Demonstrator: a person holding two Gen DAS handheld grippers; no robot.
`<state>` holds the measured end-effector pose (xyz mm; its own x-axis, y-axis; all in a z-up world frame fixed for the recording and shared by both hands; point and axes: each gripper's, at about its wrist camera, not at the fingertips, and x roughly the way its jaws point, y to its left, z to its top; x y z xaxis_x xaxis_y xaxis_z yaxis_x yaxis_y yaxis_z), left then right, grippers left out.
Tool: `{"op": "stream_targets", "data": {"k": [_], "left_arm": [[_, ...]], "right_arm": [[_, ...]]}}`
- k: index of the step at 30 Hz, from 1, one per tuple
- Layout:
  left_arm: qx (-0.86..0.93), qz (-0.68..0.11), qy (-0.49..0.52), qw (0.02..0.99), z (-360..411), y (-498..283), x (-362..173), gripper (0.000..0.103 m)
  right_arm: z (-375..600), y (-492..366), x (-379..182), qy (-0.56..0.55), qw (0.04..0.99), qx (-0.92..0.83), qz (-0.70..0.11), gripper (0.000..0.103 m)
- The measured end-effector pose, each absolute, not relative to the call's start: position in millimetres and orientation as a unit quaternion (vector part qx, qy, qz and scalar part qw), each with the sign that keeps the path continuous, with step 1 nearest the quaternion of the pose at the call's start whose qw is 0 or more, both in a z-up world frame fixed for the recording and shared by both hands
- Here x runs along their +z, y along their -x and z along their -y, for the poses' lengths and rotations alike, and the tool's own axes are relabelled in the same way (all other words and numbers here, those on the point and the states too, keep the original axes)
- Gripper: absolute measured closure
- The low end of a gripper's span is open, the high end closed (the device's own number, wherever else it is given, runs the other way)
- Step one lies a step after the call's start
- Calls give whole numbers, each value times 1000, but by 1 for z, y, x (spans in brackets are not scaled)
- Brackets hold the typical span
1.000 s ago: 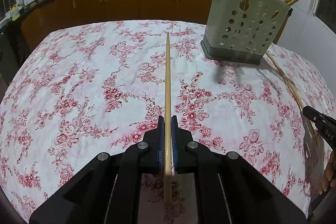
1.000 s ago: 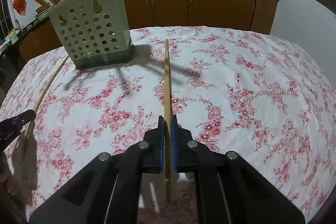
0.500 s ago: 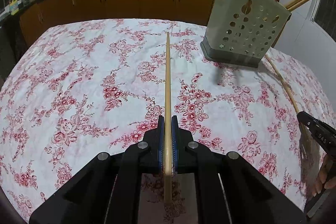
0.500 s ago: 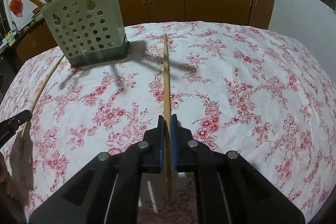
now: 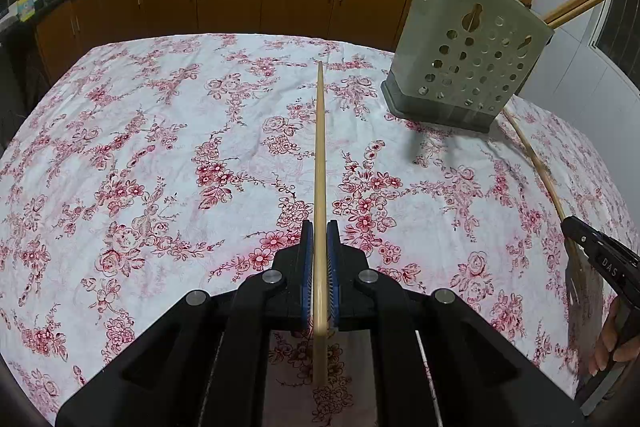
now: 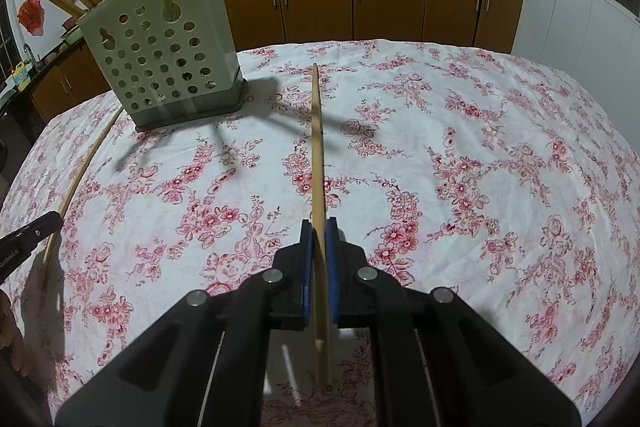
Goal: Organize utensils
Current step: 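Lift the chopstick upright toward the green basket while the right tool carries its own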
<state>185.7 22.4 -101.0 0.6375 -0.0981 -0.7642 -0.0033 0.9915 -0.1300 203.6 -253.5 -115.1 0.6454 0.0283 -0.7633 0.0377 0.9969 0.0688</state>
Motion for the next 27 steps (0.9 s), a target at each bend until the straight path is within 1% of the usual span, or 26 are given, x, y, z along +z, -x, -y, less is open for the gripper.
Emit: {"op": "stream_targets", "data": {"k": [10, 15, 27], "left_arm": [[-26, -425, 59, 903, -22, -186, -101, 94], [-22, -427, 39, 903, -18, -180, -100, 95], [-20, -427, 31, 903, -18, -172, -99, 95]], "right_arm": [[253, -203, -115, -39, 906, -3, -421, 94], [254, -201, -115, -36, 906, -1, -421, 94], [255, -198, -114, -43, 906, 6, -421, 94]]}}
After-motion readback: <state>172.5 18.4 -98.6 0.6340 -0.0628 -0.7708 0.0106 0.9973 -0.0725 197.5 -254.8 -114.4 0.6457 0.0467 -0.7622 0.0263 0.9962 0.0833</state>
